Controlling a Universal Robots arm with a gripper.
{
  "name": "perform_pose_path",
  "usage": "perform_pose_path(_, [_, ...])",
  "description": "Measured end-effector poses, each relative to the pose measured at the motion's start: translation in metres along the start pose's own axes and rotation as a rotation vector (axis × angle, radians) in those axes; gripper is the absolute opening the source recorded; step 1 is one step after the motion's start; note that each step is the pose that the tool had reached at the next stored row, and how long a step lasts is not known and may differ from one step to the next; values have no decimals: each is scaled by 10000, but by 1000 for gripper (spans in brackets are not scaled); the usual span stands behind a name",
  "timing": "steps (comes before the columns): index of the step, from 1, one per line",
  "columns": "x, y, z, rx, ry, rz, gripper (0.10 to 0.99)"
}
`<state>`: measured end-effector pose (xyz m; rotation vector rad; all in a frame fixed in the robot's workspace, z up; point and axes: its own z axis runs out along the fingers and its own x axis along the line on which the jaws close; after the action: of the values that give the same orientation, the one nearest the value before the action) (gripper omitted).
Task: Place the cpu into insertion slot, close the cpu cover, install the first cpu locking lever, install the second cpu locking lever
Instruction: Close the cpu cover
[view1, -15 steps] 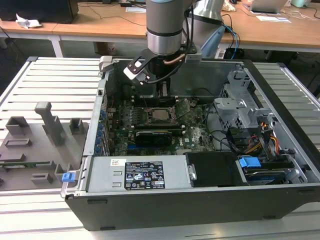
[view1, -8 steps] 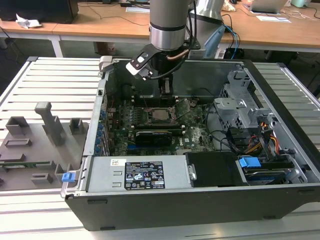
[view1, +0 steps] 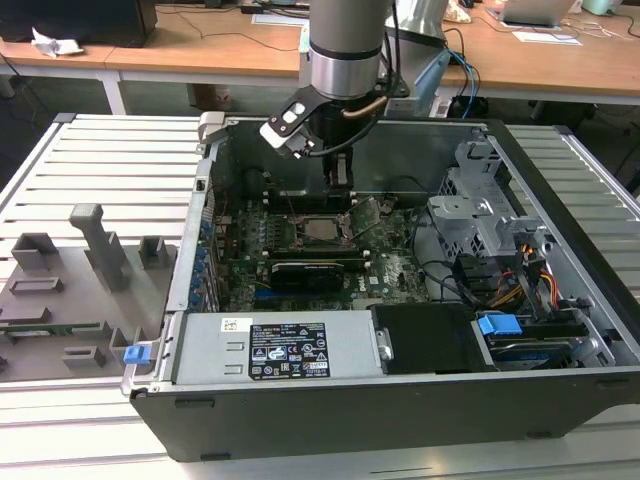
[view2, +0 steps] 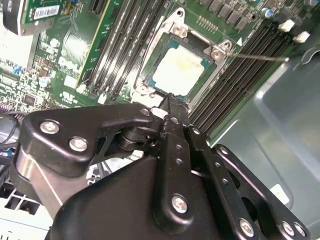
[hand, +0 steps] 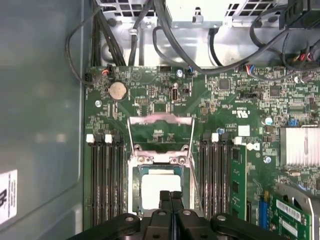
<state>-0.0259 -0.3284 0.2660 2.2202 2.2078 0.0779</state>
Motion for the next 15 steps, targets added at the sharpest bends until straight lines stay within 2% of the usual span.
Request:
perform_pose_path(3, [0,30,1,4,-18,0,106])
perform_pose_path(7, [1,112,4,91,-16,-35,106])
perform_pose_path(10, [1,159,7,107,1,-429,106])
perform_pose_path(15, [2,167,-23,128,3,-496,106])
